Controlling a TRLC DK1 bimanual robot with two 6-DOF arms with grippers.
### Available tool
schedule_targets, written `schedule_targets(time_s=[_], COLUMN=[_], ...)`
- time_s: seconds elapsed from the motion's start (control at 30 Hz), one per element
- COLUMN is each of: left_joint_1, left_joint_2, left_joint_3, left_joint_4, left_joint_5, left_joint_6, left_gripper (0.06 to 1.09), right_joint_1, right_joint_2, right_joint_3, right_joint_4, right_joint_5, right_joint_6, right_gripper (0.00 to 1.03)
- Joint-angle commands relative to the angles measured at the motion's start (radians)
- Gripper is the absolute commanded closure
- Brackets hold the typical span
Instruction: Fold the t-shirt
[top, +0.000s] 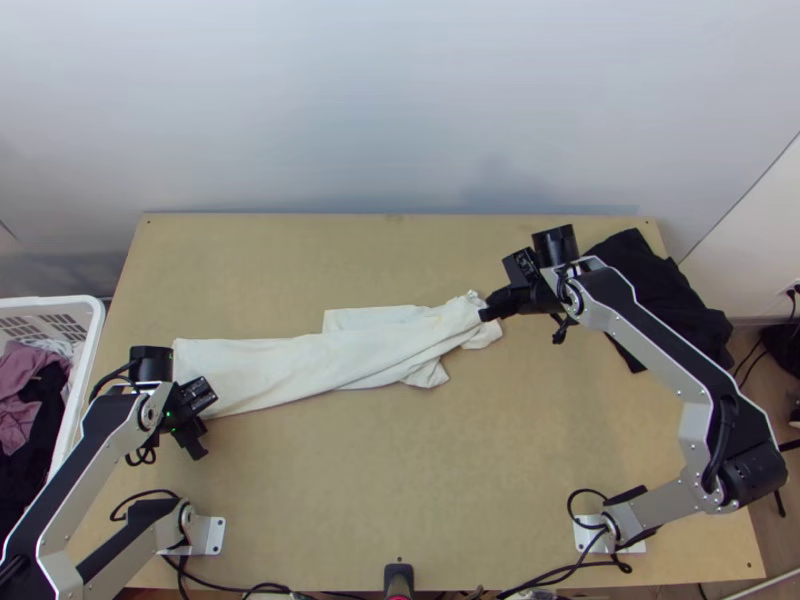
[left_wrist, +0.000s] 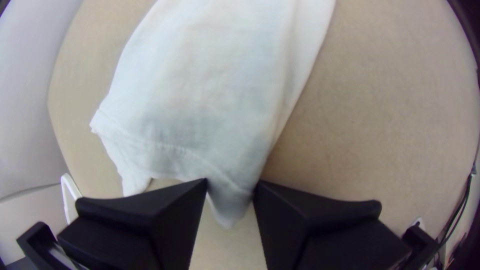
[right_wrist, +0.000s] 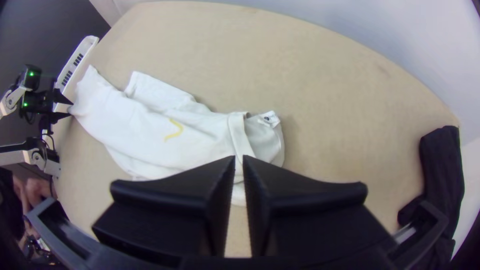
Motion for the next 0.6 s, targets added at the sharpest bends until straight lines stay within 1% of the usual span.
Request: schedule_targets(time_s=[0.0,0.03,0.07,0.13,0.2,0.23,0.27,0.37,0.47,0.57], left_joint_1=[0.005,0.006,0.005,0.003,0.006,0.011,0.021,0.057,0.078,0.118], left_joint_2=[-0.018,-0.042,-0.065,-0.105,-0.113,-0.11,-0.108,-0.113,-0.133,-0.15], left_joint_3=[-0.002,-0.003,-0.008,-0.023,-0.026,-0.026,-0.026,-0.025,-0.006,0.026], left_joint_4=[0.01,0.015,0.03,0.069,0.072,0.072,0.072,0.061,0.024,-0.008], left_joint_5=[0.029,0.04,0.043,0.052,0.061,0.063,0.067,0.086,0.092,0.118], left_joint_6=[0.002,0.006,0.007,0.018,0.015,0.007,0.004,0.004,0.015,0.015], left_gripper=[0.78,0.82,0.86,0.94,0.96,1.02,1.04,1.05,1.04,1.04], right_joint_1=[-0.02,-0.021,-0.023,-0.024,-0.024,-0.023,-0.021,-0.021,-0.024,-0.03], right_joint_2=[0.009,0.015,0.021,0.03,0.04,0.046,0.049,0.058,0.079,0.113], right_joint_3=[-0.024,-0.026,-0.029,-0.038,-0.043,-0.043,-0.041,-0.032,-0.015,-0.012], right_joint_4=[-0.052,-0.069,-0.081,-0.09,-0.101,-0.109,-0.109,-0.109,-0.109,-0.109], right_joint_5=[0.0,0.002,0.0,0.0,0.0,0.0,0.0,0.0,0.002,0.002], right_joint_6=[0.009,0.009,0.009,0.008,0.009,0.008,0.008,0.006,0.0,-0.014], right_gripper=[0.39,0.32,0.28,0.22,0.16,0.14,0.14,0.14,0.14,0.15])
